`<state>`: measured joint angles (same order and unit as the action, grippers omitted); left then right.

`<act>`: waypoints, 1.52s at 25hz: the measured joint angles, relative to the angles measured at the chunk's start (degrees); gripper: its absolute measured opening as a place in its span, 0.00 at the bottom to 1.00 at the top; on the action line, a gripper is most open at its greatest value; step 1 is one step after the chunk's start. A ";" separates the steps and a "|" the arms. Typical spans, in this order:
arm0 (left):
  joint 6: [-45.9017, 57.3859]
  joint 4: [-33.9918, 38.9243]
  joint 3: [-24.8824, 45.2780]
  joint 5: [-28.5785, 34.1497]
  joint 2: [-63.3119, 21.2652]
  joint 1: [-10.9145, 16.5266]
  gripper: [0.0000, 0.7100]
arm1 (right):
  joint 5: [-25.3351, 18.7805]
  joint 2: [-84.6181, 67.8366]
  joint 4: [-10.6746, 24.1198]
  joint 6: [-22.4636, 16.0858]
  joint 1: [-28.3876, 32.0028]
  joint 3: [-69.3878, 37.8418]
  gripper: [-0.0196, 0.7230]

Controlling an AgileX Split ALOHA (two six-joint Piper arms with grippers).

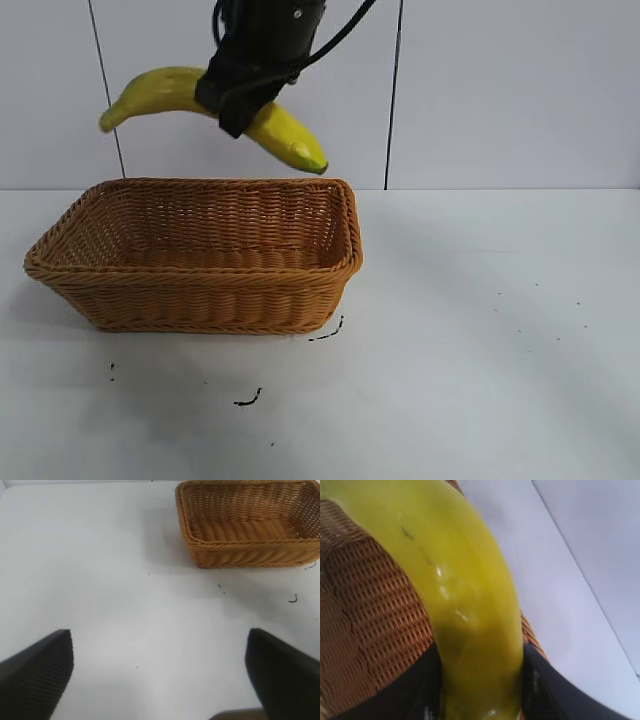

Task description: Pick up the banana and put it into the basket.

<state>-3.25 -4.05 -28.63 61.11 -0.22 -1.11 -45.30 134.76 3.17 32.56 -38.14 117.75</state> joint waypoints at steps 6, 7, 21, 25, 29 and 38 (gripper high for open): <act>0.00 0.00 0.00 0.00 0.00 0.00 0.98 | 2.08 3.27 0.21 -2.15 0.17 0.00 0.42; 0.00 0.00 0.00 0.00 0.00 0.00 0.98 | 2.25 3.34 0.21 -2.62 0.38 0.00 0.42; 0.00 0.00 0.00 0.00 0.00 0.00 0.98 | 0.96 1.97 -1.14 -7.95 1.30 0.07 0.90; 0.00 0.00 0.00 0.00 0.00 0.00 0.98 | -3.81 -1.65 -1.45 -15.34 1.97 1.75 0.90; 0.00 0.00 0.00 0.00 0.00 0.00 0.98 | -13.38 -3.71 -2.03 -21.07 4.81 7.60 0.90; 0.00 0.00 0.00 -0.01 0.00 0.00 0.98 | -22.80 -4.10 -3.17 -29.03 16.66 11.59 0.90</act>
<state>-3.25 -4.05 -28.63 61.10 -0.22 -1.11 -68.10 130.66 0.00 3.53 -21.47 129.34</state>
